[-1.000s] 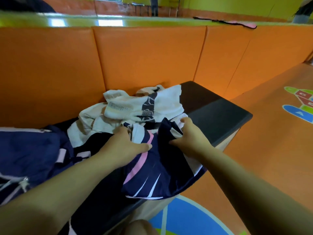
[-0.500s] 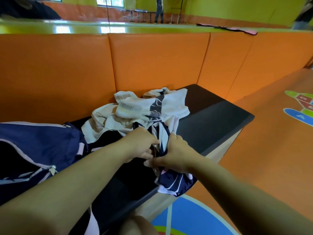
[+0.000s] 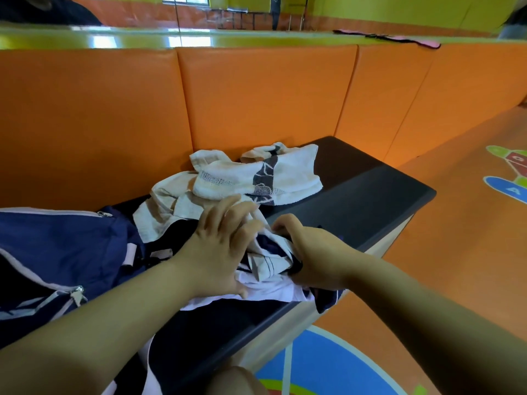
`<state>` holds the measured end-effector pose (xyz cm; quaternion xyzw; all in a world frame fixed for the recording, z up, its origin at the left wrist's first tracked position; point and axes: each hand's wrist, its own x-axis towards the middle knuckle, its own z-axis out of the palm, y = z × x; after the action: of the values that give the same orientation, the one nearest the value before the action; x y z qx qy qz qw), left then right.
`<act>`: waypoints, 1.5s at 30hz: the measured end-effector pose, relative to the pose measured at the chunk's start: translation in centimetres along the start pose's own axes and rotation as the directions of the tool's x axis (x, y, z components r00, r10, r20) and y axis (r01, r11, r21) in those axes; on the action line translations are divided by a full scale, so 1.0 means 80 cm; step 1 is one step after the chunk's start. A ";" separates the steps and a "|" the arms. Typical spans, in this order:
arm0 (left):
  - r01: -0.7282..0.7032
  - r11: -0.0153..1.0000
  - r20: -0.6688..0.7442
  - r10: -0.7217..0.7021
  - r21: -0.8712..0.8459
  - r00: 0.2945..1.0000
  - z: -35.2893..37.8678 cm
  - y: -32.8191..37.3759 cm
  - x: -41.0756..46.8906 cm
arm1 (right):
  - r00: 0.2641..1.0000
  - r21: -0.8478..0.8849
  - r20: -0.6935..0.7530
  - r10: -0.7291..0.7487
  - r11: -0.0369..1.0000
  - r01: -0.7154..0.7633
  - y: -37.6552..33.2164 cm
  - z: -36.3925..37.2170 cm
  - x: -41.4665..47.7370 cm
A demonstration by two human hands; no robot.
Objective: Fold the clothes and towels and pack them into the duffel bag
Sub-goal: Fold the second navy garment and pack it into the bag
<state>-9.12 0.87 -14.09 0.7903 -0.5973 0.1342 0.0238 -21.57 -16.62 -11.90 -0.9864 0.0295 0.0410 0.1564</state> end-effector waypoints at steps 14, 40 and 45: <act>0.142 0.922 0.123 -0.104 -0.359 0.987 0.001 0.008 0.008 | 0.997 -0.059 -0.038 0.070 0.996 -0.072 -0.010 0.029 -0.010; 0.222 0.970 0.013 -0.224 0.099 0.975 -0.154 -0.074 -0.292 | 0.852 -0.243 -0.523 0.000 0.958 -0.149 -0.194 -0.065 -0.042; 0.397 0.907 0.053 -0.408 0.142 0.912 -0.169 -0.100 -0.382 | 0.794 -0.220 -0.597 -0.120 0.975 -0.018 -0.263 -0.068 -0.032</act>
<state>-11.67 34.47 -7.44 0.9012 -0.4121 0.1323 -0.0243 -22.27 1.77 -0.11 -0.9588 0.0465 -0.2783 0.0327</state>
